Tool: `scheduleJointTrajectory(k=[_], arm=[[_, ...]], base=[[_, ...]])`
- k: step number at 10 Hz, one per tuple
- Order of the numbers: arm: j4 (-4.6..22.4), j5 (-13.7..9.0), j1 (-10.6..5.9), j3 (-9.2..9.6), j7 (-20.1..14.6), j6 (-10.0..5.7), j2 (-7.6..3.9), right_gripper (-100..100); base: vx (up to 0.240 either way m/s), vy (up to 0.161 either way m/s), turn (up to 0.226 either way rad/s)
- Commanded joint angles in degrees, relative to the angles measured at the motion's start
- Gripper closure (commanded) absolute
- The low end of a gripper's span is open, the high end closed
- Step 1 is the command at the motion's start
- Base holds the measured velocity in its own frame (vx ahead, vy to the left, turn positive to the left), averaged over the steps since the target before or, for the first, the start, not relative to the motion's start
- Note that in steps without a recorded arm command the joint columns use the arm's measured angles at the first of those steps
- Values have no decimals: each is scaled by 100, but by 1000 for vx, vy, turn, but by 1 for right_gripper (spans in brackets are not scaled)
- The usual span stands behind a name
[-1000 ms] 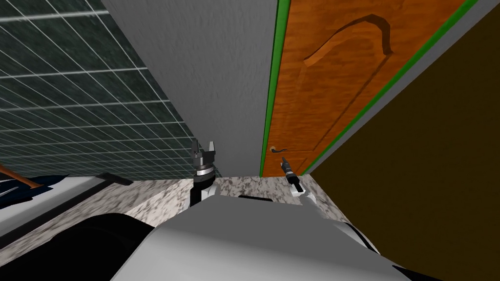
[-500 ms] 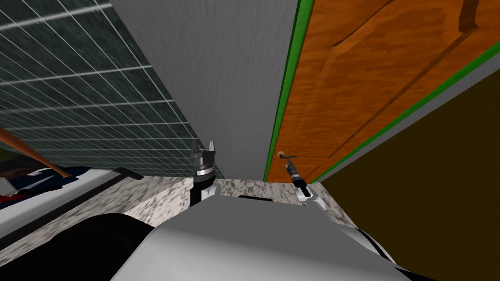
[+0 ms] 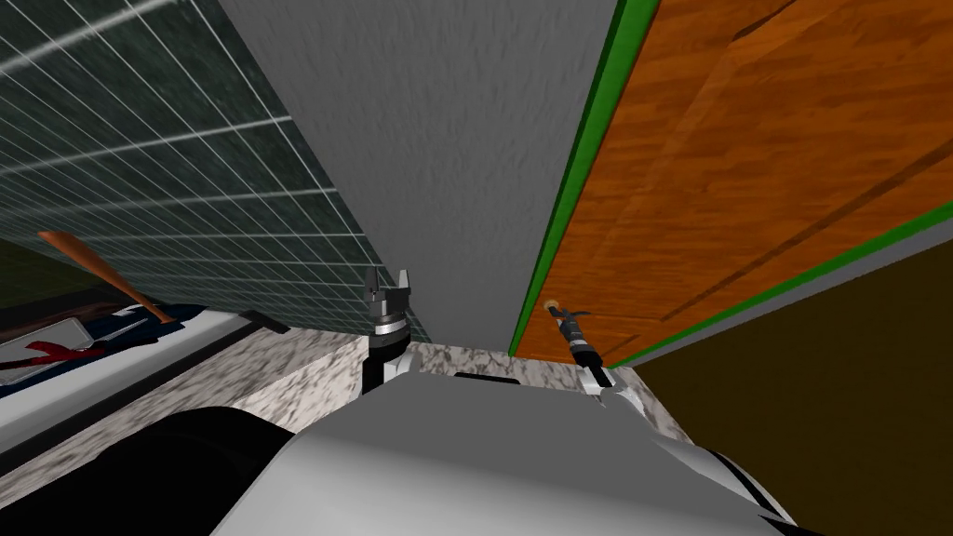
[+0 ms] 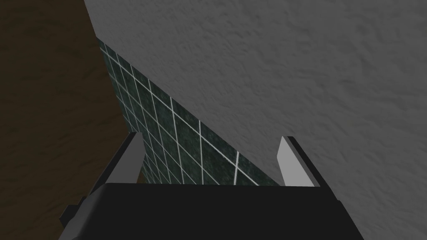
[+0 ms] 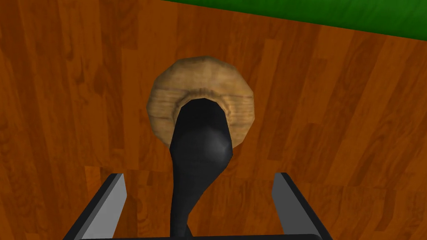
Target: Pull the door open
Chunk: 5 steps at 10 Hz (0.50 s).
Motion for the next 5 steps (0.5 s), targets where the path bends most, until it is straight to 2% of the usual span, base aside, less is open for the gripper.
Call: scheduleJointTrajectory(k=[1,2,3,4,5], arm=[[-75,-52,156,-71,-73,-58,-118,-100],[-75,-52,156,-71,-73,-58,-118,-100],[-68,-57,162,-77,-78,-67,-129,-100],[-152,-52,191,-67,-90,-13,-121,-100],[-152,-52,191,-67,-90,-13,-121,100]], base=[[174,19,150],[134,20,43],[62,2,-6],[24,-4,1],[0,0,0]])
